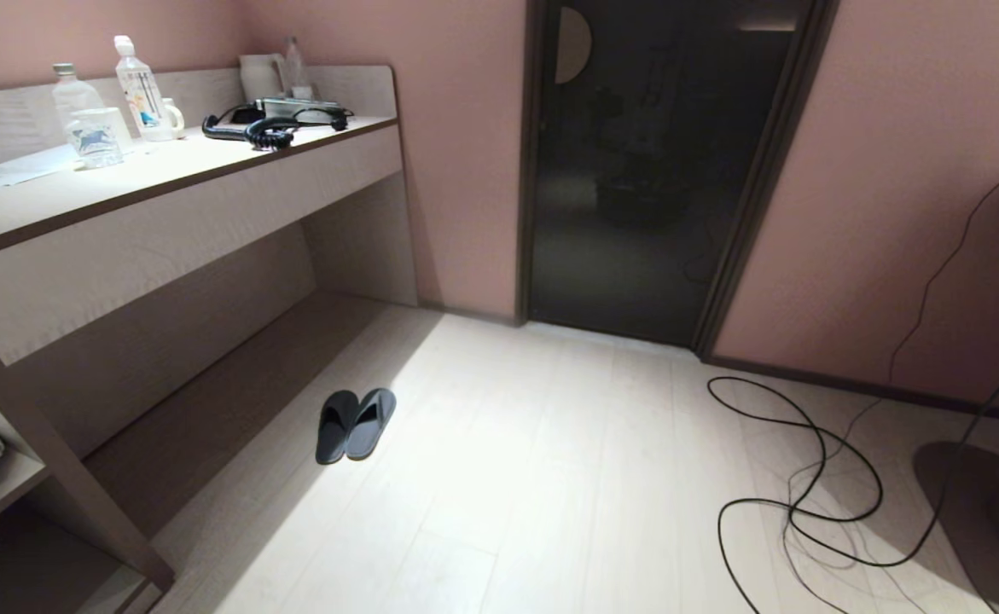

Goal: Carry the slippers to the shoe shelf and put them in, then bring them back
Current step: Pick up the slippers on the floor

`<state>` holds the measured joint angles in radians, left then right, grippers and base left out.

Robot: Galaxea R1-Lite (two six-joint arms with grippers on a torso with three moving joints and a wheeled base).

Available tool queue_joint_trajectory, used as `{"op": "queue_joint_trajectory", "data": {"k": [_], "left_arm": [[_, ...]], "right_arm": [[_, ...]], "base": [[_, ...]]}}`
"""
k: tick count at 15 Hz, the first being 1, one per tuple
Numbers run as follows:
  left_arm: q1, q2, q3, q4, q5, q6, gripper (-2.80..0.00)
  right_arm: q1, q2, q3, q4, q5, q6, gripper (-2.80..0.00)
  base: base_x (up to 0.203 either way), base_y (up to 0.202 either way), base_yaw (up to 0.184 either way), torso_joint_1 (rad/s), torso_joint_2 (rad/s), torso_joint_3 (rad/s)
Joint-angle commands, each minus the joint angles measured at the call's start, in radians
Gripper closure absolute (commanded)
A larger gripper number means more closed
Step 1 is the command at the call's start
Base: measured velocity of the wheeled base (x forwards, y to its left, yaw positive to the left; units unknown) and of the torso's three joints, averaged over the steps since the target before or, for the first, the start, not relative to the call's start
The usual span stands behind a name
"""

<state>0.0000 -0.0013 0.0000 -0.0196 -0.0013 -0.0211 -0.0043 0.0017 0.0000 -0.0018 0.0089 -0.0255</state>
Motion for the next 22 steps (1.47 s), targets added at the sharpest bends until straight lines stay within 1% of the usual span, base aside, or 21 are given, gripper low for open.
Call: {"op": "queue_joint_trajectory", "data": {"k": [1,22], "left_arm": [[0.0,0.001,0.008,0.0,0.0,0.0,0.0],[0.0,0.001,0.008,0.0,0.0,0.0,0.0]], "right_arm": [[0.0,0.001,0.0,0.0,0.0,-0.001,0.0],[0.0,0.001,0.0,0.0,0.0,-0.001,0.0]], "base": [[0.177,0.0,-0.001,0.001,0.0,0.001],[0.196,0.0,0.0,0.004,0.0,0.003]]}}
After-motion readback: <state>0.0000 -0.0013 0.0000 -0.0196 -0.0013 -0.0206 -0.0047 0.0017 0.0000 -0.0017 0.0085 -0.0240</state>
